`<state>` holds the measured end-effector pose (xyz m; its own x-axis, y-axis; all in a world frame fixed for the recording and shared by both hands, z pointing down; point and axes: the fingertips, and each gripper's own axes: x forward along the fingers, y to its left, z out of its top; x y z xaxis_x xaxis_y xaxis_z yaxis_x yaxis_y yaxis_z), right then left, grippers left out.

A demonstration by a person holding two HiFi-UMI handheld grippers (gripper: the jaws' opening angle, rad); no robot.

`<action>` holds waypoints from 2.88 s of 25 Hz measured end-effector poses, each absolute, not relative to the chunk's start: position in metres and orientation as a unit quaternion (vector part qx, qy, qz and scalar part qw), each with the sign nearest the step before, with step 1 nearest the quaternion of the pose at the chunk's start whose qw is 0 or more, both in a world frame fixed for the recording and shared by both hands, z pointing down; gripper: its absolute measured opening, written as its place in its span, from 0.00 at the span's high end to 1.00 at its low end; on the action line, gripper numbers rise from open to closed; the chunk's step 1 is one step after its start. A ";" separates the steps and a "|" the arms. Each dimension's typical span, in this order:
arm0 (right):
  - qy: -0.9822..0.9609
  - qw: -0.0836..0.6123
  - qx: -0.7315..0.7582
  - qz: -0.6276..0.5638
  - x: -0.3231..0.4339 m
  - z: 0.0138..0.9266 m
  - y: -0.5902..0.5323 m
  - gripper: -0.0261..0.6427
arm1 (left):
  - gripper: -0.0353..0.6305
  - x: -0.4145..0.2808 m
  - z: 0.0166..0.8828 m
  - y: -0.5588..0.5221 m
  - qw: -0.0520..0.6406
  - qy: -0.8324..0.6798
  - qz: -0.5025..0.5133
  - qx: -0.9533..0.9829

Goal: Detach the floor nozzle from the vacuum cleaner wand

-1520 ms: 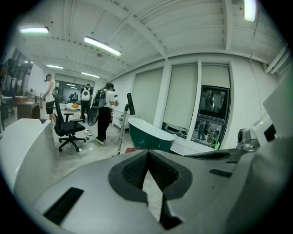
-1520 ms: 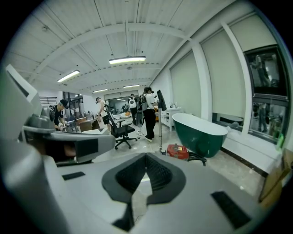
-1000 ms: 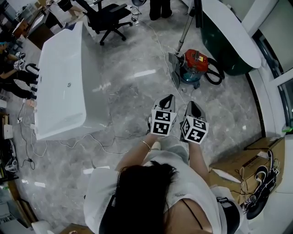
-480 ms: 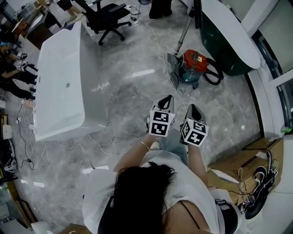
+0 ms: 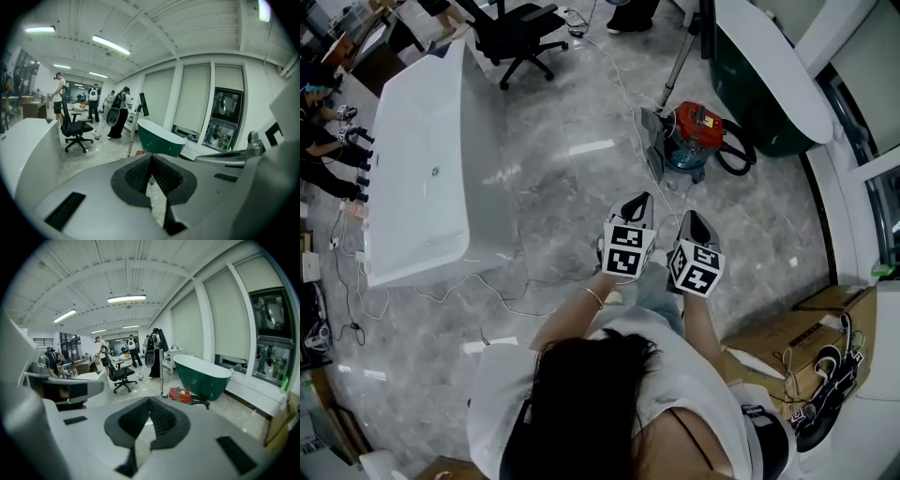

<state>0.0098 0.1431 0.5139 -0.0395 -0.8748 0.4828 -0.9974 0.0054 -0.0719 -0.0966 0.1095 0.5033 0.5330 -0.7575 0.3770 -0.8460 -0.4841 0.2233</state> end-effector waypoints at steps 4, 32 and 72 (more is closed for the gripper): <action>-0.696 0.150 0.673 0.200 0.015 0.513 0.132 0.94 | 0.94 -0.087 0.508 0.104 0.194 -0.466 0.120 0.855; -0.723 0.140 0.650 0.189 0.084 0.494 0.023 0.94 | 0.94 0.004 0.484 0.005 0.192 -0.488 0.097 0.846; -0.778 0.152 0.586 0.168 0.146 0.492 -0.089 0.94 | 0.94 0.055 0.484 -0.087 0.184 -0.557 0.098 0.804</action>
